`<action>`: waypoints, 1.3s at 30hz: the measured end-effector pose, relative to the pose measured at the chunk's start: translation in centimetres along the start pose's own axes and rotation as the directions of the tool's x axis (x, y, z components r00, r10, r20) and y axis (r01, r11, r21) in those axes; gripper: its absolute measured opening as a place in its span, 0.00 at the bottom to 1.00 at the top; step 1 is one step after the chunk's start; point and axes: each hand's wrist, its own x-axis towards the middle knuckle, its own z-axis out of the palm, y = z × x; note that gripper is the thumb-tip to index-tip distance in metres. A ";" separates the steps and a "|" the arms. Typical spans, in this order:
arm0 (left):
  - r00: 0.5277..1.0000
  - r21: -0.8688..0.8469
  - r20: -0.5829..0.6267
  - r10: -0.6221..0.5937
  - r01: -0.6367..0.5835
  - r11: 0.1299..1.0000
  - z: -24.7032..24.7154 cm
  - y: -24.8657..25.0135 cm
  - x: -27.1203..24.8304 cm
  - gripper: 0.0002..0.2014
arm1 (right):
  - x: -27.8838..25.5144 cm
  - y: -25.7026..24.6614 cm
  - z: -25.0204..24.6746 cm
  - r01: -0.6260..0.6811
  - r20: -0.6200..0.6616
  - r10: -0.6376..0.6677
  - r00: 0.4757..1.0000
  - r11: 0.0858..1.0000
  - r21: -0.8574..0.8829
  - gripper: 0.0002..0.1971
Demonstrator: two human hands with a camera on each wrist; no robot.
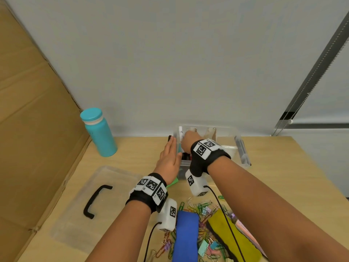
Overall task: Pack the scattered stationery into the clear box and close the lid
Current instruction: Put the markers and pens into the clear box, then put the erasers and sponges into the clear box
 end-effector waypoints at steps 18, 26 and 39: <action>0.998 0.182 -0.029 -0.051 0.055 0.982 -1.7 2.3 -1.7 0.32 | -13.7 12.9 -0.7 0.417 -0.266 -0.348 0.899 0.866 0.274 0.11; 0.993 0.224 -0.090 0.072 -0.051 0.973 -1.4 4.4 -10.8 0.22 | -17.5 16.7 0.7 0.287 0.069 -0.283 0.957 0.956 -0.060 0.03; 0.930 0.614 0.239 -0.279 0.078 0.785 3.4 5.2 -15.6 0.37 | -19.1 16.8 6.8 0.298 0.269 -0.203 0.941 0.873 -0.387 0.34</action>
